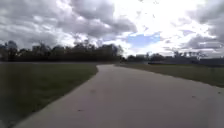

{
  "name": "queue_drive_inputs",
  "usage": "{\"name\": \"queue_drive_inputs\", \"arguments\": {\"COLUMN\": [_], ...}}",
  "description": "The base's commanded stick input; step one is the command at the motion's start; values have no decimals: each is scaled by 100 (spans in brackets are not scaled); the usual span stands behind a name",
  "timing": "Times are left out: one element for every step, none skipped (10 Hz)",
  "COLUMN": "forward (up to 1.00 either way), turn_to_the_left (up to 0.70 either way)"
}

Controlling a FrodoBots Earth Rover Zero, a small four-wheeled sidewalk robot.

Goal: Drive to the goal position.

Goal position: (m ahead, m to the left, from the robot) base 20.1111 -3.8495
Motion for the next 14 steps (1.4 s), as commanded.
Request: {"name": "queue_drive_inputs", "arguments": {"forward": [100,100,100,100,100,100,100,100,100,100,100,100,100,100], "turn_to_the_left": [0,0,0,0,0,0,0,0,0,0,0,0,0,0]}}
